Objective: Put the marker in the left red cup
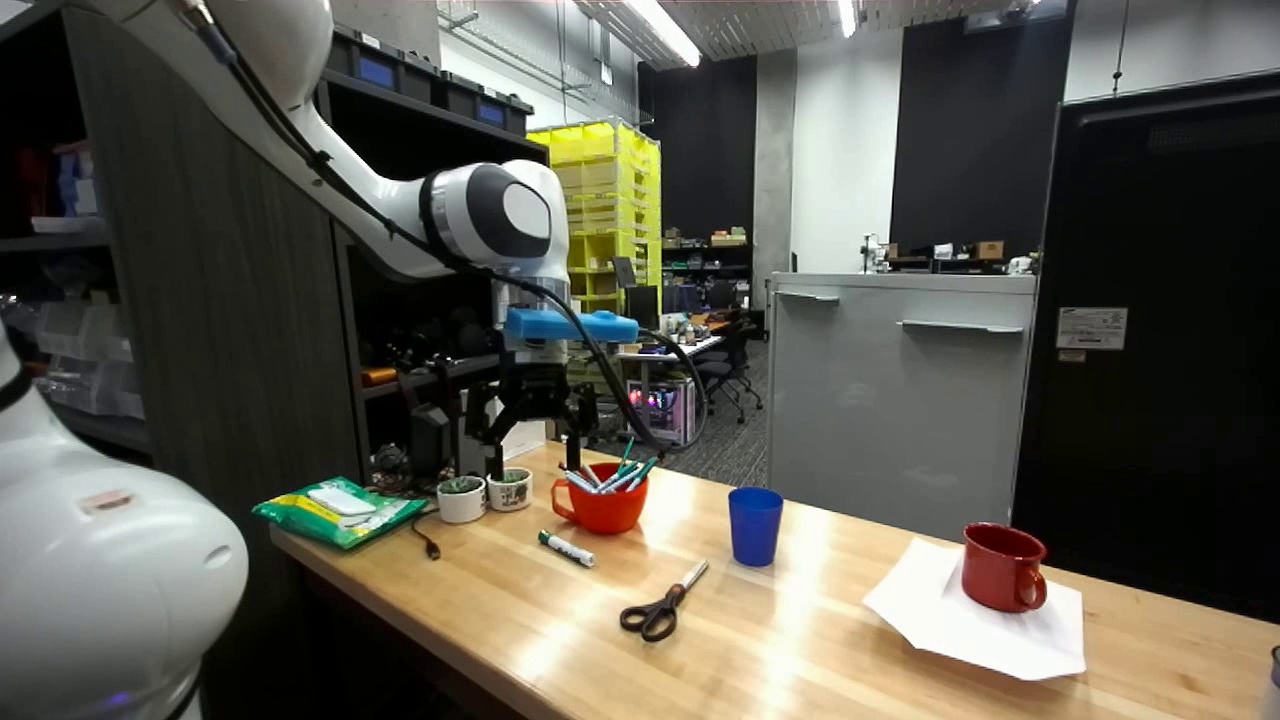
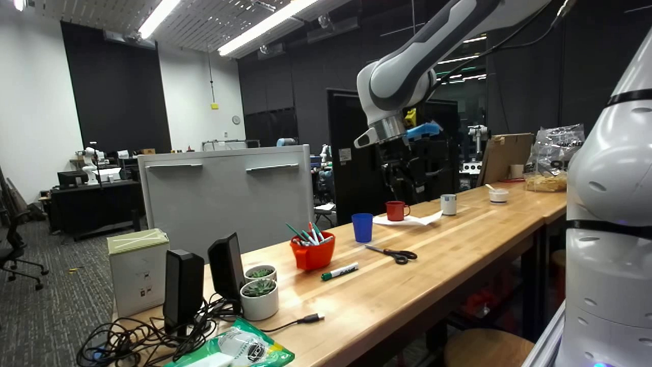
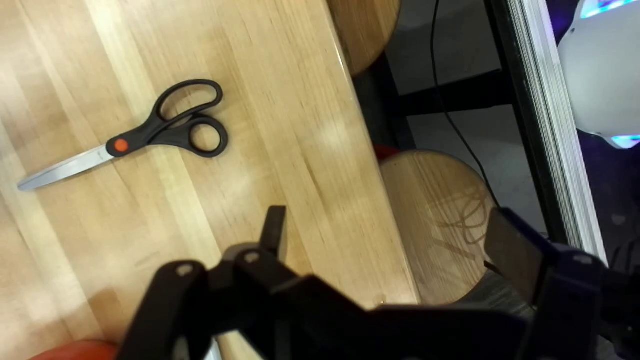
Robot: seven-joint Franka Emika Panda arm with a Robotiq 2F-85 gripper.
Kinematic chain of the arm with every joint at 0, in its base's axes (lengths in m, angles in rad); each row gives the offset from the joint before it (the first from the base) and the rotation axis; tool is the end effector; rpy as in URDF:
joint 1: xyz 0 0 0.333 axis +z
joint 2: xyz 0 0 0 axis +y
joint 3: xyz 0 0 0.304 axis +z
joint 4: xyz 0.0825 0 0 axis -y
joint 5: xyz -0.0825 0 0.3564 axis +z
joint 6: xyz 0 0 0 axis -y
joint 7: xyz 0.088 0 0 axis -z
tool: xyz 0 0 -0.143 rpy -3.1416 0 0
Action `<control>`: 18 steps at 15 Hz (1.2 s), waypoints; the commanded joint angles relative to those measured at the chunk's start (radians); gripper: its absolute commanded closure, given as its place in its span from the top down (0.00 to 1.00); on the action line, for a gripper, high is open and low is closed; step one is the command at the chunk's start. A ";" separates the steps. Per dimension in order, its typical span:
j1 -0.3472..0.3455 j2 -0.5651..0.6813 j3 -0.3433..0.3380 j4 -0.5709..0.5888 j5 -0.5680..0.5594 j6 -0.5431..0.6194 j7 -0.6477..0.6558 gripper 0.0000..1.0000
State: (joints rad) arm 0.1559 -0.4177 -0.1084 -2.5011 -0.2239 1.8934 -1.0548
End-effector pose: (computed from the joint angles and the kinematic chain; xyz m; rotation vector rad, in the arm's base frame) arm 0.3649 -0.0055 0.3848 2.5257 1.7416 -0.3749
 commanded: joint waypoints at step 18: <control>-0.022 0.153 0.038 -0.069 0.165 0.418 -0.063 1.00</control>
State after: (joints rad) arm 0.1542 -0.2649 -0.0907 -2.5712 -0.0667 2.3130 -1.1127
